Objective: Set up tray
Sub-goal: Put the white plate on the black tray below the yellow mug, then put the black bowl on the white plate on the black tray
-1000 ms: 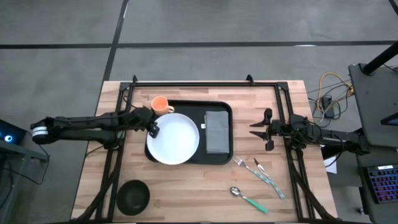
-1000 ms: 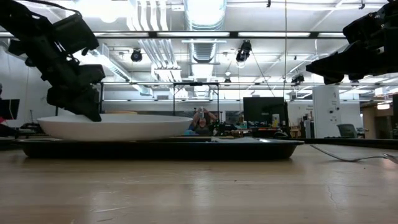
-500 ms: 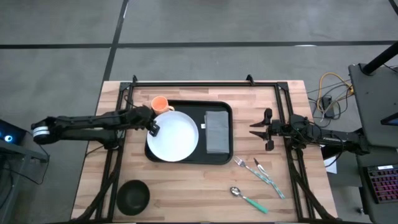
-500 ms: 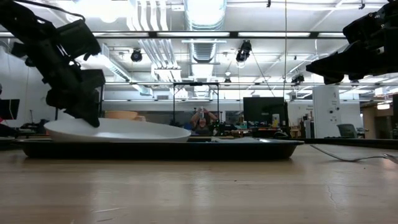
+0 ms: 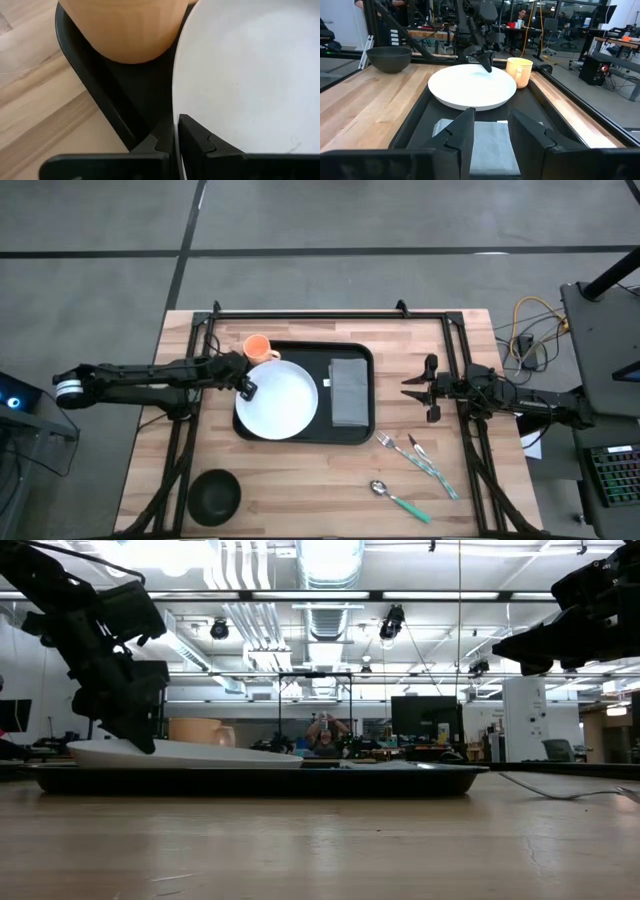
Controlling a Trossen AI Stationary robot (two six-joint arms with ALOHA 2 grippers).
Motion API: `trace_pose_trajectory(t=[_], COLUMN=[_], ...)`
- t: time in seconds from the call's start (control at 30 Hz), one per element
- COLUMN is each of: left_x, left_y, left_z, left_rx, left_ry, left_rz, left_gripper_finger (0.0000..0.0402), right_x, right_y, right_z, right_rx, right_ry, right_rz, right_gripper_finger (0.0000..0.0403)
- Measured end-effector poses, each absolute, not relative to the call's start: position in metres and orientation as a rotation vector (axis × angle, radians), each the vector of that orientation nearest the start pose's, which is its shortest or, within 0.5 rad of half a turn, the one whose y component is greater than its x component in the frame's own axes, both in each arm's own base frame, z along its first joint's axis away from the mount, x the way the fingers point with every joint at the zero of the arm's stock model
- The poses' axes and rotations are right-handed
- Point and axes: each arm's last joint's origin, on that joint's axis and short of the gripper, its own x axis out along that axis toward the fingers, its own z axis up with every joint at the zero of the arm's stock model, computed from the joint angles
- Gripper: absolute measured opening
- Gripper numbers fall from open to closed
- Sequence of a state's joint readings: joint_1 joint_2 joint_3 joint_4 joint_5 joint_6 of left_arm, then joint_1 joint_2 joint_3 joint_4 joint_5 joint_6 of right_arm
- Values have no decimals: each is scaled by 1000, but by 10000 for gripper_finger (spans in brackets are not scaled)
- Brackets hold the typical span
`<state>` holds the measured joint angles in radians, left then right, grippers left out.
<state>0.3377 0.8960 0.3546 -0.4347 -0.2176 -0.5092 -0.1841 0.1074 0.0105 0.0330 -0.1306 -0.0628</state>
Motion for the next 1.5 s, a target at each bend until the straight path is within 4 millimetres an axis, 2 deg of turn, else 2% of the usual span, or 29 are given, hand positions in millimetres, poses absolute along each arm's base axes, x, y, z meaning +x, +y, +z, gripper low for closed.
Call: trace_pose_trajectory(t=[0.23, 0.67, 1.03, 1.2, 1.5], left_x=[139, 139, 140, 148, 167], left_y=[55, 55, 53, 50, 38], left_z=[155, 155, 161, 177, 222], left_rx=[-473, -459, -502, -545, -502], left_ry=[854, 863, 837, 797, 681], left_rz=[731, 719, 640, 516, 378], left_gripper_finger=[10, 132, 142, 142, 142], right_x=[102, 102, 102, 102, 102], right_y=[-15, -15, -15, -15, -15], right_z=[162, 162, 162, 162, 162], right_rx=[-50, -50, -53, -51, -50], right_ry=[65, 65, 65, 65, 64], right_rz=[-51, -51, -51, -51, -51], right_gripper_finger=[105, 103, 101, 96, 102])
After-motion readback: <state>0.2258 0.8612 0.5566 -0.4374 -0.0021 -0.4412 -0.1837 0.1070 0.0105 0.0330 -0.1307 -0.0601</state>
